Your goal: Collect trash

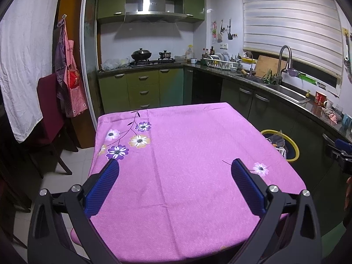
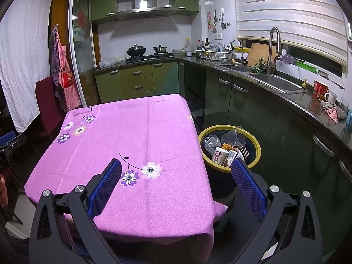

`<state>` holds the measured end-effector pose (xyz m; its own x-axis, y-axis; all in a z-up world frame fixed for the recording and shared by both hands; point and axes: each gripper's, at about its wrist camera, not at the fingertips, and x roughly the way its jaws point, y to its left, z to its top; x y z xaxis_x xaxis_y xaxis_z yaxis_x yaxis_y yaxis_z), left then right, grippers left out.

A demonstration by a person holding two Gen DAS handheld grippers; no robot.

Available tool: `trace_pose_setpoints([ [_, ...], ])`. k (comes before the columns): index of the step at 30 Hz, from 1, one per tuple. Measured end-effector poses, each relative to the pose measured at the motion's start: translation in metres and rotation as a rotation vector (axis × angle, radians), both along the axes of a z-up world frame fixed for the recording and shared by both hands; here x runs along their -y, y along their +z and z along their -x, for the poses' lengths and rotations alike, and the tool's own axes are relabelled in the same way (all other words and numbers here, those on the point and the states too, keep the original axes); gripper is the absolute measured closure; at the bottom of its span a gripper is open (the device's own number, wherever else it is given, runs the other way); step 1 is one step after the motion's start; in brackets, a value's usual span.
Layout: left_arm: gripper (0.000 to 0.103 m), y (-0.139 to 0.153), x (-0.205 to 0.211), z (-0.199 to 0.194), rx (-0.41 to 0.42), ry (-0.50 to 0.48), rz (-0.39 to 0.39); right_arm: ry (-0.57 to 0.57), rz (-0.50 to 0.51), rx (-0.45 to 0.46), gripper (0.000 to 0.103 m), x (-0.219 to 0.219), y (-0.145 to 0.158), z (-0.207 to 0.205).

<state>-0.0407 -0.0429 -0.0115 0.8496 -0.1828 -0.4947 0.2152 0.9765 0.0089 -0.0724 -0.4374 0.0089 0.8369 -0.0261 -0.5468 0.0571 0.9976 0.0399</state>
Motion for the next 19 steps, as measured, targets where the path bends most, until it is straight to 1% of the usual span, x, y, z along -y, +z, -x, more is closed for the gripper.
trace_pose_setpoints([
  [7, 0.006, -0.002, -0.001, -0.002, 0.003, 0.015, -0.009, 0.000, -0.002, -0.006, 0.005, -0.002, -0.002, -0.002],
  [13, 0.006, -0.003, -0.004, -0.007, -0.011, 0.036, -0.015, -0.002, -0.003, -0.012, 0.005, -0.001, -0.004, -0.003],
  [16, 0.006, -0.004, -0.007, -0.011, -0.028, 0.032, 0.015, -0.002, -0.005, -0.016, 0.005, 0.000, -0.006, -0.005],
  [19, 0.006, -0.006, -0.009, -0.016, -0.036, 0.035, 0.013, -0.002, -0.009, -0.021, 0.005, 0.002, -0.008, -0.009],
])
